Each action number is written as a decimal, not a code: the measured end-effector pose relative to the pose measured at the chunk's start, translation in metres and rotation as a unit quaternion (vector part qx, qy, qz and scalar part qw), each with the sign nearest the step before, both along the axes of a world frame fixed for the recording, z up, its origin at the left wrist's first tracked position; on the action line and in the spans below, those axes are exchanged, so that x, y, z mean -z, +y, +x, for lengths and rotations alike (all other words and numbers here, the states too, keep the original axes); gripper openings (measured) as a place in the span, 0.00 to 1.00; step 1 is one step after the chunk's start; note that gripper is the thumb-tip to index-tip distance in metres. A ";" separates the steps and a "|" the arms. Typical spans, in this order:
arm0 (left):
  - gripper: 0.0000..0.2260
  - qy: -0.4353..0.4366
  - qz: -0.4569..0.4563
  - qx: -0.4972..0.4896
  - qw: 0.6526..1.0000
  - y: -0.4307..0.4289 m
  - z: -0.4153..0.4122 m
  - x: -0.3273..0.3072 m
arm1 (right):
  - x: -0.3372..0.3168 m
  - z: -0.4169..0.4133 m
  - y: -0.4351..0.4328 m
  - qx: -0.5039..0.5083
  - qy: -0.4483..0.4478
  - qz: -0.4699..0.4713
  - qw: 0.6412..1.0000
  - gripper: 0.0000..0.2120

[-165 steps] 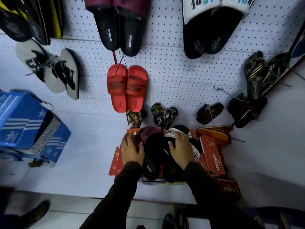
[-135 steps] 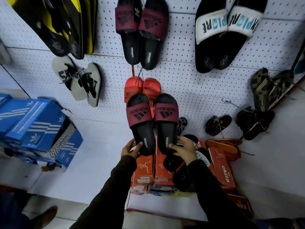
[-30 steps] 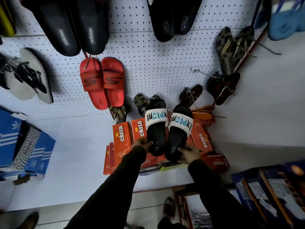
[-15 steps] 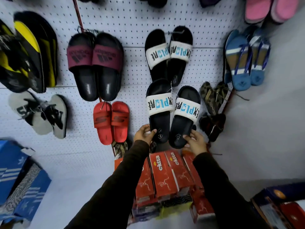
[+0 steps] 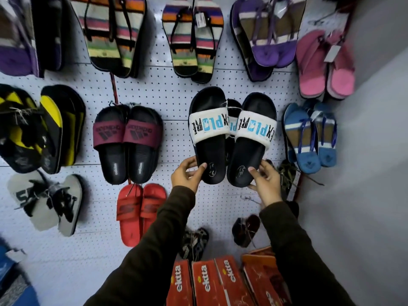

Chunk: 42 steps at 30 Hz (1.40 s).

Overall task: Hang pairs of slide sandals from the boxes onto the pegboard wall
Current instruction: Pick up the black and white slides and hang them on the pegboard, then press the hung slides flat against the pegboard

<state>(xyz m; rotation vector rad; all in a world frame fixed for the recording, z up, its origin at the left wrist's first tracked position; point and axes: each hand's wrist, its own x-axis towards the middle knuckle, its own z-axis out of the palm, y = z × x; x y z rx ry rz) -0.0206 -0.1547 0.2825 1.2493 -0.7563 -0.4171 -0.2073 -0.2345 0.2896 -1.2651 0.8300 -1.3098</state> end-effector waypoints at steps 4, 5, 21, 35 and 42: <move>0.14 -0.002 0.007 -0.005 1.000 -0.025 0.011 -0.024 | -0.025 0.007 -0.034 0.004 0.021 -0.005 1.000 0.20; 0.15 -0.001 0.016 -0.010 1.000 -0.030 0.014 -0.027 | -0.027 0.009 -0.042 0.002 0.031 -0.002 1.000 0.20; 0.24 -0.139 0.076 -0.082 0.984 -0.060 0.017 0.003 | 0.014 0.033 -0.081 0.082 0.199 -0.193 0.957 0.30; 0.30 -0.546 0.200 -0.102 0.807 -0.106 0.019 -0.034 | -0.012 0.061 -0.117 0.016 0.430 -0.381 0.818 0.32; 0.28 -0.566 0.203 -0.111 0.791 -0.082 0.029 -0.039 | -0.010 0.067 -0.096 0.068 0.407 -0.376 0.829 0.30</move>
